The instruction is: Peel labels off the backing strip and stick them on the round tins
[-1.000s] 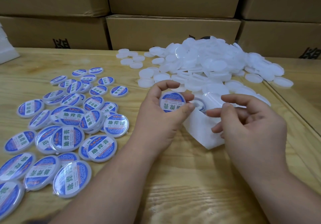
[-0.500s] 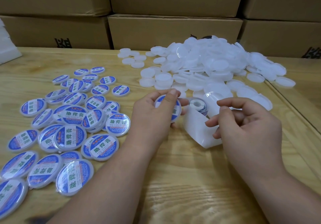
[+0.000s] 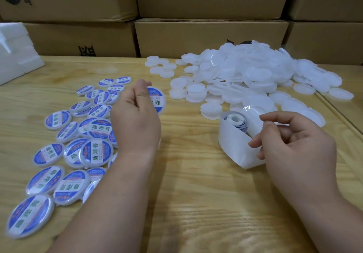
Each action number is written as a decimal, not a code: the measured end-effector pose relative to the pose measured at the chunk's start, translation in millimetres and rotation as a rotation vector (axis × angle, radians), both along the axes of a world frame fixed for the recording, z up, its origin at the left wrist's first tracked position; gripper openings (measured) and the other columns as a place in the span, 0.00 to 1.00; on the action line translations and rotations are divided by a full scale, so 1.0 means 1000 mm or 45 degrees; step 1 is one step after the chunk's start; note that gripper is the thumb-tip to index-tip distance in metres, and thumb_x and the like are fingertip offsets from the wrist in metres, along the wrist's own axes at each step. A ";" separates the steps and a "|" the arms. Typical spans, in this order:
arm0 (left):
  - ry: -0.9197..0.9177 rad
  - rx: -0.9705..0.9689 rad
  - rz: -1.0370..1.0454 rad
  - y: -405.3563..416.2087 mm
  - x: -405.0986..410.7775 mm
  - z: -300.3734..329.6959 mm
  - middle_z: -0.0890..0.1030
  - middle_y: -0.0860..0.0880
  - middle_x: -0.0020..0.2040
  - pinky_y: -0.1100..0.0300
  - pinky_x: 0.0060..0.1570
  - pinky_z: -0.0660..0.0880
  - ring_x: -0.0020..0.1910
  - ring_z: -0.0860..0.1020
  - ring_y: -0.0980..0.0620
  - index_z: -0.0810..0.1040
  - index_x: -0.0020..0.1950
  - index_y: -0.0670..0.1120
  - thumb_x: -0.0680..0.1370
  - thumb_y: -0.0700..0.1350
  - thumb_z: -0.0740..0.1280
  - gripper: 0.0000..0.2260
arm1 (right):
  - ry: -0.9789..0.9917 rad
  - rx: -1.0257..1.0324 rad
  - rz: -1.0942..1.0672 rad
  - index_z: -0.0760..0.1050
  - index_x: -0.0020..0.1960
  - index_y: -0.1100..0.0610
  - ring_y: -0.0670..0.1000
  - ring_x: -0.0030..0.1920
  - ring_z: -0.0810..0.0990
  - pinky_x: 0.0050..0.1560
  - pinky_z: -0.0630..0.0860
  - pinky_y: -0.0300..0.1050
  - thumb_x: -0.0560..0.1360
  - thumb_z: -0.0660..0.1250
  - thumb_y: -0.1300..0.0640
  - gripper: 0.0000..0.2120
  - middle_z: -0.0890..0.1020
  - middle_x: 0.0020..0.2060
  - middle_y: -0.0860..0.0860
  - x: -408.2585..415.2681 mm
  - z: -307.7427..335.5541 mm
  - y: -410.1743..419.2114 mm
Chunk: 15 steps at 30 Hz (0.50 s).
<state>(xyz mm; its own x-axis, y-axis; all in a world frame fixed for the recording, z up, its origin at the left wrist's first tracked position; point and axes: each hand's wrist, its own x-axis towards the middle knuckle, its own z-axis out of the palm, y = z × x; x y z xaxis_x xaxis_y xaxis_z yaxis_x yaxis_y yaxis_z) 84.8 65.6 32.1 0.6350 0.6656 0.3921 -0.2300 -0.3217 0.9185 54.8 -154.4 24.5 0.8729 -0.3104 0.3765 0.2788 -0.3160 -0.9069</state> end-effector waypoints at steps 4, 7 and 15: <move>0.006 -0.036 0.099 0.014 -0.003 0.004 0.72 0.58 0.30 0.69 0.31 0.67 0.29 0.70 0.59 0.83 0.47 0.56 0.79 0.59 0.69 0.08 | -0.013 -0.007 -0.004 0.80 0.47 0.42 0.46 0.29 0.80 0.35 0.79 0.45 0.73 0.63 0.50 0.08 0.85 0.30 0.44 0.000 0.000 0.000; 0.015 -0.082 0.144 0.026 -0.008 0.009 0.75 0.59 0.28 0.72 0.31 0.69 0.28 0.72 0.61 0.86 0.44 0.54 0.77 0.58 0.72 0.10 | -0.002 0.007 0.009 0.80 0.47 0.40 0.46 0.29 0.79 0.30 0.75 0.37 0.71 0.62 0.47 0.09 0.85 0.31 0.43 -0.001 0.000 0.001; 0.312 0.041 0.437 0.042 -0.006 0.009 0.83 0.57 0.49 0.42 0.67 0.69 0.60 0.77 0.51 0.81 0.45 0.56 0.81 0.60 0.64 0.12 | 0.014 0.022 0.016 0.79 0.46 0.39 0.44 0.25 0.76 0.28 0.73 0.35 0.71 0.62 0.47 0.09 0.84 0.30 0.44 0.000 0.000 0.002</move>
